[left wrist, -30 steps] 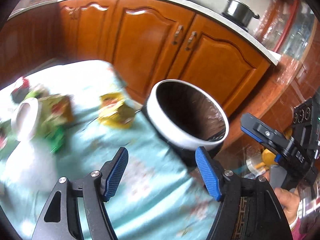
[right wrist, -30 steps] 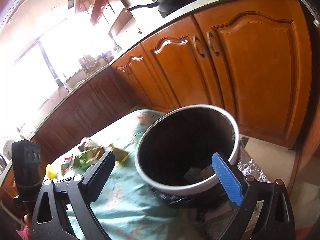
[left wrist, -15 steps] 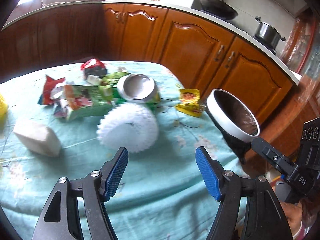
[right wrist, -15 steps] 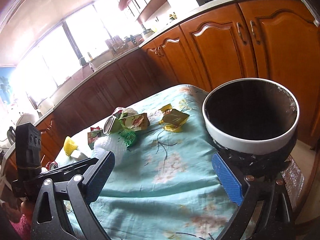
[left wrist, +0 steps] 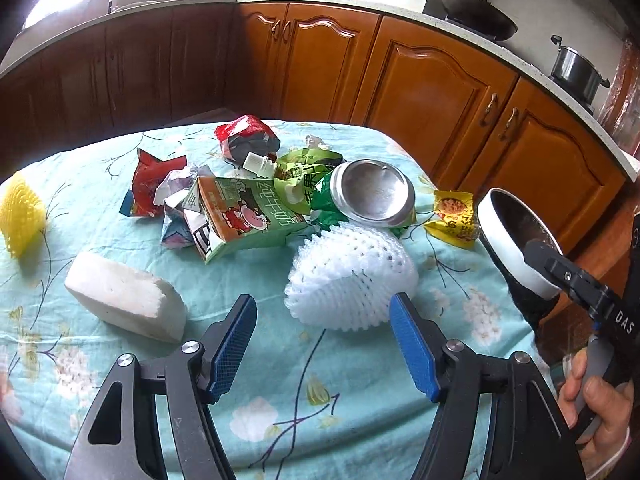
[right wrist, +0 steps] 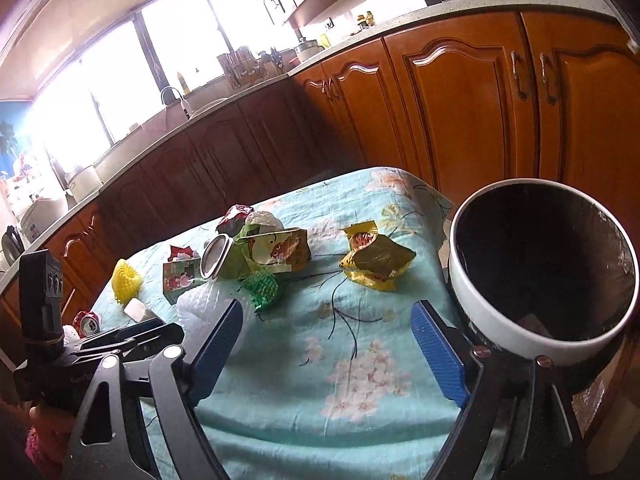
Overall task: Collect trash
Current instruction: 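Grasp the white foam net with the left tool while the right tool grasps the yellow packet, then carry the foam net and yellow packet to the bin and release both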
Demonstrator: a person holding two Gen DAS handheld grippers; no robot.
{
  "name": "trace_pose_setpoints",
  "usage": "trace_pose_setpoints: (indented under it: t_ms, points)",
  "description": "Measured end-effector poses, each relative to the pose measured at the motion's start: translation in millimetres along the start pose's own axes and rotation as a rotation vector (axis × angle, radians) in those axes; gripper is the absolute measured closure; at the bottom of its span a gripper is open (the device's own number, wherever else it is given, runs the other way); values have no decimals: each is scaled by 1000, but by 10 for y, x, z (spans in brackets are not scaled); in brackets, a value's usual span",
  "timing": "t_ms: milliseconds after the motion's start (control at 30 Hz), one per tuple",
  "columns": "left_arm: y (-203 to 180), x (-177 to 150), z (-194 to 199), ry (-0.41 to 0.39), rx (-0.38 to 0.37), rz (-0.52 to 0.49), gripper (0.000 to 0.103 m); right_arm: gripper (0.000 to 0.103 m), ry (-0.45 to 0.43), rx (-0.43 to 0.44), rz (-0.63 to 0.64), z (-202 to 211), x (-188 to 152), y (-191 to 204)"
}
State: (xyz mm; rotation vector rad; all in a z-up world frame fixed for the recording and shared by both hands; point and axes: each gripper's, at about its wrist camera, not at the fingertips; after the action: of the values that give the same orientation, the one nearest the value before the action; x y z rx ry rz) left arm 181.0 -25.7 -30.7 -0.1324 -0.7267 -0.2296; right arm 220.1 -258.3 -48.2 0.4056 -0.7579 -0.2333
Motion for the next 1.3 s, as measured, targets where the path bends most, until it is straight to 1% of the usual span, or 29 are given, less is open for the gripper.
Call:
trace_pose_setpoints:
  t_ms: [67,133,233,367,400,433,467,500,533,633,733,1000,1067,1300]
  points:
    - [-6,41,-64,10,3,-13,38,27,17,-13,5,-127,72,-1]
    - [8,76,-152,22,9,-24,42,37,36,-25,11,-253,125,-17]
    - [30,124,-277,34,2,-25,48,44,56,-49,30,-438,179,-32]
    - [25,155,-424,44,-9,-35,55,52,86,-65,54,-644,201,-30]
    - [19,159,-459,50,-17,-37,58,56,94,-69,61,-694,201,-28]
    - [18,151,-488,54,-24,-38,65,62,103,-71,68,-741,200,-30]
    - [15,146,-511,59,-30,-40,69,67,110,-73,73,-771,191,-31]
    - [16,137,-528,63,-35,-40,75,83,119,-77,77,-794,179,-34]
    - [18,126,-531,62,-38,-40,78,96,122,-78,77,-797,166,-31]
    - [14,88,-500,54,-44,-41,88,101,104,-60,76,-683,123,-12]
    - [-7,41,-425,43,-58,-41,91,103,93,-30,75,-516,74,16]
    - [-182,10,-224,14,-115,-54,92,103,70,26,32,-37,-13,-32]
    - [-249,22,-174,12,-127,-64,92,103,65,25,22,48,-30,-65]
    - [-500,168,-182,5,-164,-96,92,103,20,12,-17,357,3,-276]
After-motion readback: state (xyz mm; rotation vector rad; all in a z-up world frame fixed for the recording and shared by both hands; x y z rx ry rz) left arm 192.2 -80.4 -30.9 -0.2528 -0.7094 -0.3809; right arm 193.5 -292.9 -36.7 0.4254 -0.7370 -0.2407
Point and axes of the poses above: each gripper's, at about its wrist camera, not at the fingertips, and z roughly against the way its jaws point, y to its left, x to its top, and after that the axes turned 15 degrees about -z, right-handed
